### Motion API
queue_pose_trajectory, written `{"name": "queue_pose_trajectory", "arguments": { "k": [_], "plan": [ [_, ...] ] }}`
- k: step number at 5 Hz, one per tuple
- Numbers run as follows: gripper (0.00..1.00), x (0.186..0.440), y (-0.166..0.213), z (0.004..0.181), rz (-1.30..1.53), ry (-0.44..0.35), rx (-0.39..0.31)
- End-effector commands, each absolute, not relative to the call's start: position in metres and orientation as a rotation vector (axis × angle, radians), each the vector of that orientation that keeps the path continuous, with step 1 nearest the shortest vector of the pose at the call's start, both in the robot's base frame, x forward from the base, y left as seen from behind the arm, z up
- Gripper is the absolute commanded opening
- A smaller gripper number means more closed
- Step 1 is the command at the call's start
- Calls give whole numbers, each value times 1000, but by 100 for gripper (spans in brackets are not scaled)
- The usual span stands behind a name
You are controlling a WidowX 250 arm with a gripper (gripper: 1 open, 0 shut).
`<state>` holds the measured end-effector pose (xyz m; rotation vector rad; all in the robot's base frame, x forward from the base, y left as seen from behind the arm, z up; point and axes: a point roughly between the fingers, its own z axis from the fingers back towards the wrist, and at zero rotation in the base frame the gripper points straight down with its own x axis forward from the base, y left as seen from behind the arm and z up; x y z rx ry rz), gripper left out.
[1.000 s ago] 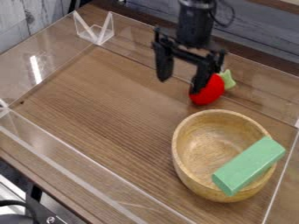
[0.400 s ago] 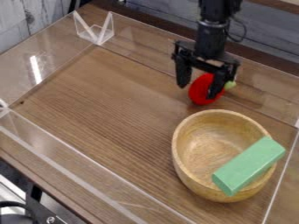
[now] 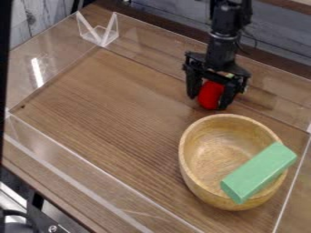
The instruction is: Move the red object to the left side of the table
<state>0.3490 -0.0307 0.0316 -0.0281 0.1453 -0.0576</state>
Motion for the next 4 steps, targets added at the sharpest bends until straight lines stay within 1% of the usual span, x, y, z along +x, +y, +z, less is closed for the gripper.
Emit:
{"name": "queue_pose_trajectory", "arguments": {
  "k": [1, 4],
  "plan": [
    [100, 363, -36, 48, -79, 71, -32],
    [100, 369, -33, 41, -79, 70, -26]
  ]
}}
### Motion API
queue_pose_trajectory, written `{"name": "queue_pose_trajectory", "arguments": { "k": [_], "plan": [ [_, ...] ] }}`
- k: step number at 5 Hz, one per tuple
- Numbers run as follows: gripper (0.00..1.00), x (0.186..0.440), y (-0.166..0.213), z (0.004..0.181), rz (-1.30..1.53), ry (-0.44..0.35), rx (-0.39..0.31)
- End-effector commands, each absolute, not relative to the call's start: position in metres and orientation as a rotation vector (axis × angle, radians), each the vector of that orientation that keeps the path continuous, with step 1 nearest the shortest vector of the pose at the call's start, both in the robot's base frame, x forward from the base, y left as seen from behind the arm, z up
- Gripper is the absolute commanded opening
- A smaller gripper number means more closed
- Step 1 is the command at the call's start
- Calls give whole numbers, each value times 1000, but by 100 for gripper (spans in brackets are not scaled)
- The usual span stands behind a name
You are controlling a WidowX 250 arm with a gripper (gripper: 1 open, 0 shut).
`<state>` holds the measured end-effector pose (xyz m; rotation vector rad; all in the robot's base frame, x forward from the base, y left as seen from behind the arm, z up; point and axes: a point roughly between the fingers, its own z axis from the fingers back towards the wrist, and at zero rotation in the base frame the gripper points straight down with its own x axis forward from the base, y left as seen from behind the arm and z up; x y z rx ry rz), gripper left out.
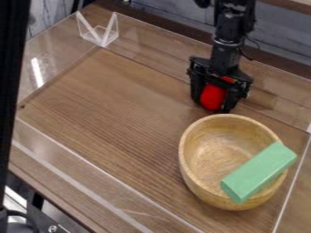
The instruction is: Move the red object to the left side of the table
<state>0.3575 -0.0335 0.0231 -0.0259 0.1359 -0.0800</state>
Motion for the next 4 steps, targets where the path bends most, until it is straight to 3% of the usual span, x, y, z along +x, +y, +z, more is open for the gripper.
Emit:
{"name": "queue_pose_trajectory", "arguments": {
  "k": [1, 4],
  "plan": [
    [100, 371, -31, 40, -79, 68, -20],
    [100, 374, -28, 38, -79, 60, -14]
  ]
}}
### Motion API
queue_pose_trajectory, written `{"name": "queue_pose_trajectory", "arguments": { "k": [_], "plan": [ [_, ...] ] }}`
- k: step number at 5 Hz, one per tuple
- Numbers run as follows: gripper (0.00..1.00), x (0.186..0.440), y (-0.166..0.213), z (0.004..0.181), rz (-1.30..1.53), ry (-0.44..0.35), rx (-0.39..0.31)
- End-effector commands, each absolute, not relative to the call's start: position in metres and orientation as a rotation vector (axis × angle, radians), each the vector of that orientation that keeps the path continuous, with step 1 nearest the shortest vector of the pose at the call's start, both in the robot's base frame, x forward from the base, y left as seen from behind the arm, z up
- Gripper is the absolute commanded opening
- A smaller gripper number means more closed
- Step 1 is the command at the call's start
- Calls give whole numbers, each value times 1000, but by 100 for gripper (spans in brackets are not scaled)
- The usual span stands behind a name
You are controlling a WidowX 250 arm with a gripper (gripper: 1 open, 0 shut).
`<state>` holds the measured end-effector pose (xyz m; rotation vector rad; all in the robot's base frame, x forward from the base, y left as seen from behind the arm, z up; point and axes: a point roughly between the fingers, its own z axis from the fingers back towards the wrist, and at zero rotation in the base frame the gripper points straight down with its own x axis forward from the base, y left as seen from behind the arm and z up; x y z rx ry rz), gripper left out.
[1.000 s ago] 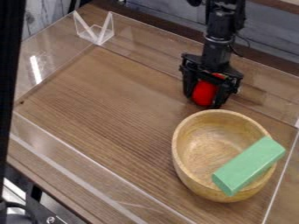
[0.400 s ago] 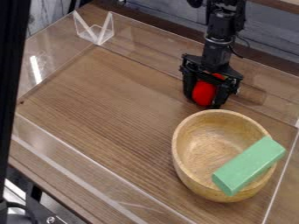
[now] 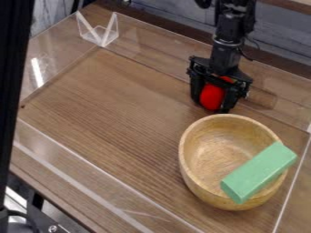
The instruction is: Move the red object to the left side of the table
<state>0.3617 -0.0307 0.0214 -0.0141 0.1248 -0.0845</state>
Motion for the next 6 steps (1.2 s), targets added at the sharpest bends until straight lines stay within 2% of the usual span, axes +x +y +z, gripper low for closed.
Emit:
{"name": "queue_pose_trajectory", "arguments": {
  "k": [1, 5, 6],
  "plan": [
    [100, 375, -27, 38, -79, 56, -12],
    [100, 378, -24, 39, -77, 37, -17],
    [0, 377, -22, 58, -77, 2, -20]
  ]
}}
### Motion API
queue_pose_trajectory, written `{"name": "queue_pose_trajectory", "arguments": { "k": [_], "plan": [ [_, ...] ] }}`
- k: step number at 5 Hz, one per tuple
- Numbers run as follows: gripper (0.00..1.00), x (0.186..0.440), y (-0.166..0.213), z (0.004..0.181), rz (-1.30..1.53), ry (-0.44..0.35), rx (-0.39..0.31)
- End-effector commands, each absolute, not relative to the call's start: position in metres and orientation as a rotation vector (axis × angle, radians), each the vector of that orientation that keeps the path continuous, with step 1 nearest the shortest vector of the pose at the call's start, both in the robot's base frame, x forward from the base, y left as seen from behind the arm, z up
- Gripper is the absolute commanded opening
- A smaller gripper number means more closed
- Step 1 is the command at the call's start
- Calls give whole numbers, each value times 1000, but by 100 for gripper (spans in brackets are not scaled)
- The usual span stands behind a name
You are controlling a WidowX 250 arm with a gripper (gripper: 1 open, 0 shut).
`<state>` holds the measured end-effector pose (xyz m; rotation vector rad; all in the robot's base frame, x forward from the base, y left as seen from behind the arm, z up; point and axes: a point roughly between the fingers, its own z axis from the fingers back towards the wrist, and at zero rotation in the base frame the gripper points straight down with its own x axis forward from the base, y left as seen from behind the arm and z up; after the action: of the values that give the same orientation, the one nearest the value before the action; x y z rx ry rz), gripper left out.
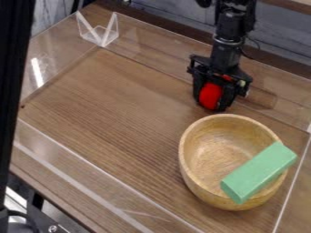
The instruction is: Move the red object to the left side of the table
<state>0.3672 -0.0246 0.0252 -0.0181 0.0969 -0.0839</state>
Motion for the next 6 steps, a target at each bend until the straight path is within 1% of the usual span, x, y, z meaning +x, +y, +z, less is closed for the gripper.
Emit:
{"name": "queue_pose_trajectory", "arguments": {
  "k": [1, 2, 3, 4, 5, 6],
  "plan": [
    [0, 375, -17, 87, -71, -50, -18],
    [0, 367, 10, 120, -22, -109, -5],
    [0, 358, 42, 141, 34, -141, 3],
    [0, 348, 71, 154, 75, -157, 14],
    [0, 343, 97, 158, 109, -160, 26],
    [0, 342, 125, 154, 154, -157, 42]
  ]
}}
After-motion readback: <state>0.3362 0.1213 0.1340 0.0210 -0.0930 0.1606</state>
